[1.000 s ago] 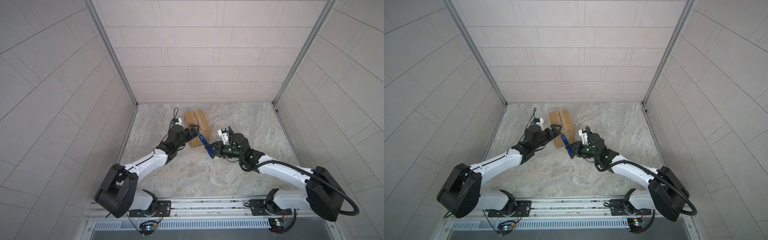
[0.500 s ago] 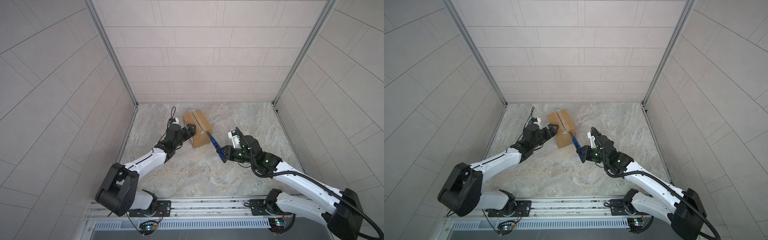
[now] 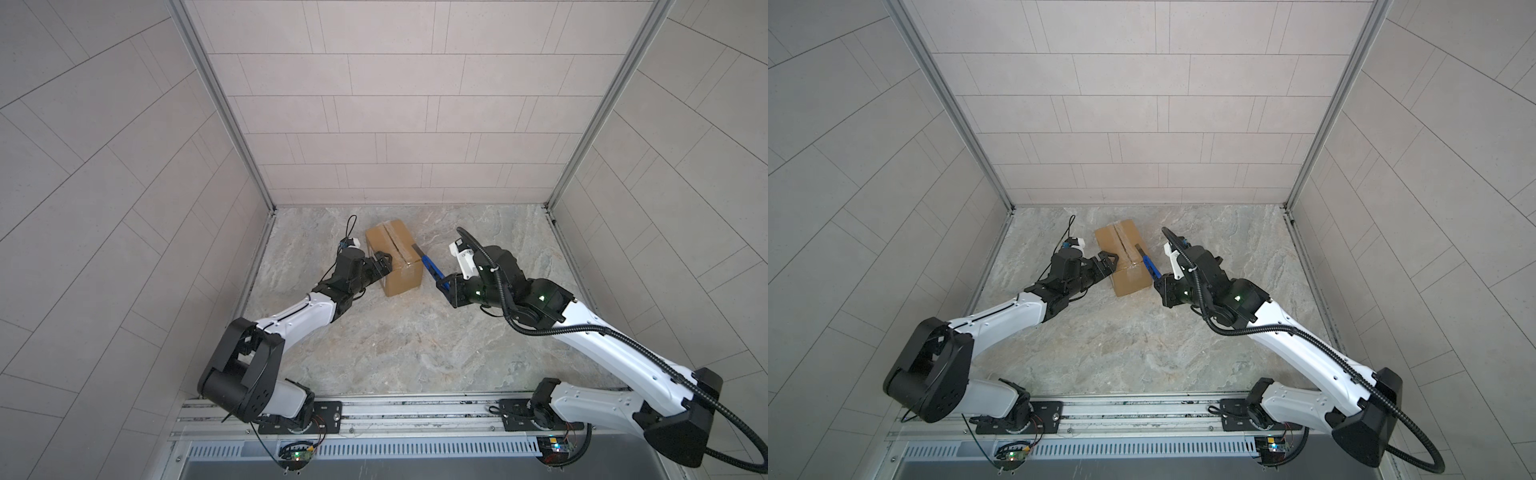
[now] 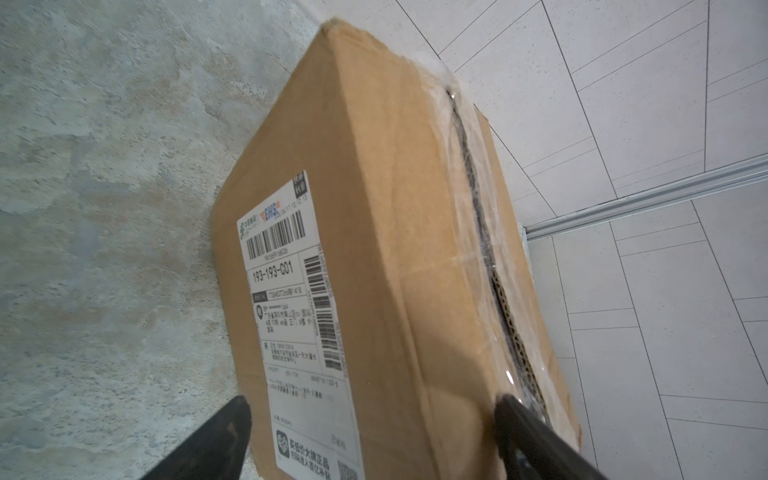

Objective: Unpack the express box

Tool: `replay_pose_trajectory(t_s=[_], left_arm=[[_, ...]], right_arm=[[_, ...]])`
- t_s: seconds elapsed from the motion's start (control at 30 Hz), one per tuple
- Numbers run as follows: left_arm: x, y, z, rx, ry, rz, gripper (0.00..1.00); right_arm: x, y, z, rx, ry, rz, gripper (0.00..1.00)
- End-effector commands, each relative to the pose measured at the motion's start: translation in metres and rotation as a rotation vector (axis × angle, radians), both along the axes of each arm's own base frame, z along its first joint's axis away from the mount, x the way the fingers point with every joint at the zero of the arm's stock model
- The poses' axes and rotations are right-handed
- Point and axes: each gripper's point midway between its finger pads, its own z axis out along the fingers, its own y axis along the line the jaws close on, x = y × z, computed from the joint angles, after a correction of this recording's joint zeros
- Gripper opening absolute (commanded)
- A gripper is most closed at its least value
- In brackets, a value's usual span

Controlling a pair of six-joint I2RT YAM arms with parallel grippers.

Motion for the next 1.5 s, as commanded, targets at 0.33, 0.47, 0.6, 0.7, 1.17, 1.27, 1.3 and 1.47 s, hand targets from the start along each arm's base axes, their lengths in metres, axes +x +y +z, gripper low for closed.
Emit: replay_pose_trajectory(t_s=[0.33,0.47,0.6,0.7,1.17,1.27,1.3,1.47], left_arm=[[-0.003,0.005,-0.006,0.030,0.024,0.004,0.94],[-0.003,0.004,-0.006,0.022,0.022,0.003,0.94],[-0.003,0.004,-0.005,0.013,0.019,0.002,0.94],[-0.003,0.003,-0.003,0.004,0.012,-0.001,0.94],[-0.001,-0.001,-0.001,-0.020,0.003,-0.008,0.94],[0.000,-0.002,-0.003,-0.021,0.005,-0.009,0.94],[0.000,-0.002,-0.004,-0.022,0.008,-0.009,0.94],[0.000,-0.003,-0.010,-0.023,0.018,-0.012,0.94]], right_arm=[[0.003,-0.003,-0.024,-0.387,-0.069,0.062,0.00],[0.003,-0.001,-0.025,-0.405,-0.072,0.066,0.00],[0.004,0.002,-0.024,-0.414,-0.075,0.075,0.00],[0.004,0.006,-0.023,-0.426,-0.079,0.086,0.00],[0.010,0.010,-0.030,-0.496,-0.074,0.096,0.00],[0.012,0.008,-0.031,-0.511,-0.074,0.090,0.00],[0.012,0.007,-0.032,-0.516,-0.074,0.086,0.00],[0.011,0.006,-0.035,-0.532,-0.071,0.087,0.00]])
